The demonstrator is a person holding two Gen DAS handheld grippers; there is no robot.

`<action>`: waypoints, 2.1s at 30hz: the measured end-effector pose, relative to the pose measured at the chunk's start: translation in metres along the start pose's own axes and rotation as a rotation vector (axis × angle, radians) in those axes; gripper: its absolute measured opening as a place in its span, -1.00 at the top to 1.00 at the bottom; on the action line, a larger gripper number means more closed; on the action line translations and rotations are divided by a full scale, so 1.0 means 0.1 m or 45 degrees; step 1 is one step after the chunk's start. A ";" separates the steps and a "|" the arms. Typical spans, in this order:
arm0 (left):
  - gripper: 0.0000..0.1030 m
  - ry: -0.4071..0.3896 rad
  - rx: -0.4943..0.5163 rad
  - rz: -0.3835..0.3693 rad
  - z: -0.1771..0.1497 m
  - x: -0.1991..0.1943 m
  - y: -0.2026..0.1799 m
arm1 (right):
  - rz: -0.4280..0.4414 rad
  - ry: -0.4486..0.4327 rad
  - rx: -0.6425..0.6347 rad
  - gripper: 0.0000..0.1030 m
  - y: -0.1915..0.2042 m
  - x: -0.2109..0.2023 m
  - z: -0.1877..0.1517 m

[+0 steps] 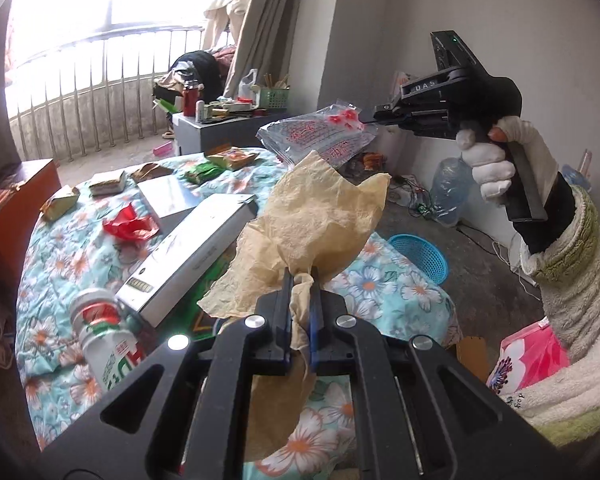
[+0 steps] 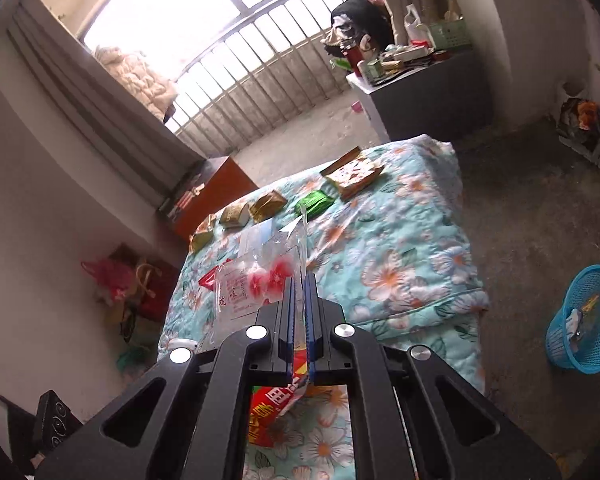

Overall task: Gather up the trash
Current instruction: 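Carry the tan paper and clear bag in both tools over the blue wastebasket, then open the left tool dropping the paper while the right tool drops the bag into the basket, then move both open tools back over the trash on the bed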

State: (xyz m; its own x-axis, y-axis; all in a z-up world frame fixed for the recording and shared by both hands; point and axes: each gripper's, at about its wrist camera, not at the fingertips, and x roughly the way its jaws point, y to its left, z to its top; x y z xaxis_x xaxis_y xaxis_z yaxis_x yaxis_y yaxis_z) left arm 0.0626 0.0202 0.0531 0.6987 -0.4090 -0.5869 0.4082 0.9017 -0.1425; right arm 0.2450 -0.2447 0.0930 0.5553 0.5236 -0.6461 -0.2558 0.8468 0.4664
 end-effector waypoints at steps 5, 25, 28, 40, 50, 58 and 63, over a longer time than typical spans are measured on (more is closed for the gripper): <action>0.91 0.090 0.089 -0.164 0.48 0.46 -0.44 | -0.164 -0.212 0.153 0.91 -0.82 -0.88 -0.13; 0.90 0.903 0.075 -0.527 1.31 4.52 -2.77 | -0.822 -0.277 0.798 0.91 -3.99 -1.40 -1.18; 0.90 0.961 0.064 -0.509 1.12 5.08 -2.96 | -0.847 -0.250 0.870 0.90 -4.35 -1.21 -1.26; -0.12 0.983 0.095 -0.458 0.77 6.05 -3.55 | -0.836 -0.220 1.107 0.27 -5.44 -0.53 -1.50; -0.13 0.815 0.086 -0.572 1.21 5.43 -3.39 | -0.819 -0.317 1.121 0.25 -5.20 -0.66 -1.69; -0.18 0.635 0.084 -0.685 1.74 4.22 -2.69 | -0.788 -0.412 0.871 0.17 -4.40 -1.09 -1.41; -0.27 0.453 0.062 -0.616 1.99 3.21 -1.74 | -0.731 -0.443 0.625 -0.11 -3.67 -1.32 -1.15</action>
State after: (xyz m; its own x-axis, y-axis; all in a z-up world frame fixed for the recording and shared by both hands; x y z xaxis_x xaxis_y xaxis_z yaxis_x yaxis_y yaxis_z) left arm 0.3328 -0.2958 0.0484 0.1912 -0.6917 -0.6965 0.6632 0.6141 -0.4278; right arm 0.1746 -0.6139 -0.0627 0.7278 -0.1045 -0.6778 0.4716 0.7939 0.3839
